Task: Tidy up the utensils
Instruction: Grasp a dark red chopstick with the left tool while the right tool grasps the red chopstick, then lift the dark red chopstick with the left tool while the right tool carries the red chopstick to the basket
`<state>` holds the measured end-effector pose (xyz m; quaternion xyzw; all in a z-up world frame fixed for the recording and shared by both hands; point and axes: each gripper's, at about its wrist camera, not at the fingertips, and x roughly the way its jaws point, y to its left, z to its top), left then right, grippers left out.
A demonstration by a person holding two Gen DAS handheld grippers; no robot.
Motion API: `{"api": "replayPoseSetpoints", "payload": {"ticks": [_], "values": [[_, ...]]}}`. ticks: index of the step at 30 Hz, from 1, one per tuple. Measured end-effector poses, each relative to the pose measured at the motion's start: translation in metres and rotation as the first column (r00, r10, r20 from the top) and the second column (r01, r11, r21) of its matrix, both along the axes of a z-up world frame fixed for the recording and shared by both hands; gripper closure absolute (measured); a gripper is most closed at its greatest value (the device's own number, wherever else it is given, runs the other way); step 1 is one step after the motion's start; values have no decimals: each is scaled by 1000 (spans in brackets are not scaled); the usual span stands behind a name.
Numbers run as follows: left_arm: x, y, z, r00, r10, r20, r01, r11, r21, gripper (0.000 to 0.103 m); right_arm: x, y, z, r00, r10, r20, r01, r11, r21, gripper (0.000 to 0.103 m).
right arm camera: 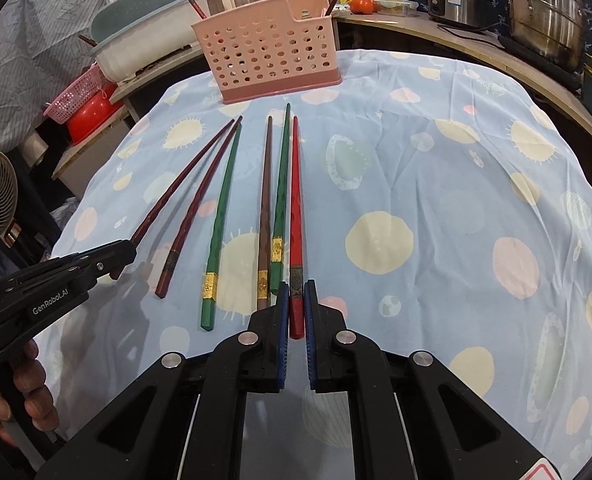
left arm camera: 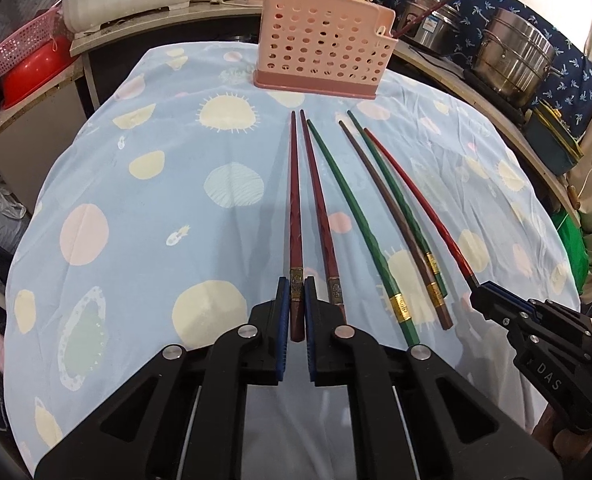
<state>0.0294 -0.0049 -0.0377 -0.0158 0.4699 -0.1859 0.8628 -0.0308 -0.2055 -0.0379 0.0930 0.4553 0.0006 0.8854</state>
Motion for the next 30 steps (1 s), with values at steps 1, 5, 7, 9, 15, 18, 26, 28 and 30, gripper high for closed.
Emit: {"api": "replayPoseSetpoints", "payload": {"ticks": [1, 5, 7, 9, 15, 18, 26, 28, 30], "values": [[-1, 1, 3, 1000, 2, 4, -2, 1000, -1, 96, -1, -1, 3, 1000, -2, 6, 2, 1000, 3, 96], [-3, 3, 14, 1000, 6, 22, -6, 1000, -8, 96, -3, -4, 15, 999, -12, 32, 12, 1000, 15, 96], [-4, 4, 20, 999, 7, 34, -7, 1000, -8, 96, -3, -7, 22, 999, -18, 46, 17, 1000, 23, 96], [-3, 6, 25, 999, 7, 43, -7, 1000, -12, 96, -4, -9, 30, 998, -24, 64, 22, 999, 30, 96], [-3, 10, 44, 997, 13, 73, -11, 1000, -29, 96, -5, -14, 55, 993, -34, 116, 28, 998, 50, 96], [-2, 13, 55, 995, 19, 93, -15, 999, -42, 96, -4, -19, 70, 988, -41, 148, 31, 997, 65, 96], [4, 16, 84, 989, 23, 148, -16, 999, -52, 96, 2, -30, 101, 975, -54, 215, 38, 996, 74, 96], [6, 16, 92, 987, 25, 161, -16, 998, -55, 96, 4, -32, 109, 972, -55, 229, 39, 997, 73, 96], [10, 16, 101, 984, 23, 175, -14, 998, -56, 96, 8, -35, 117, 968, -55, 245, 37, 996, 76, 96]]}}
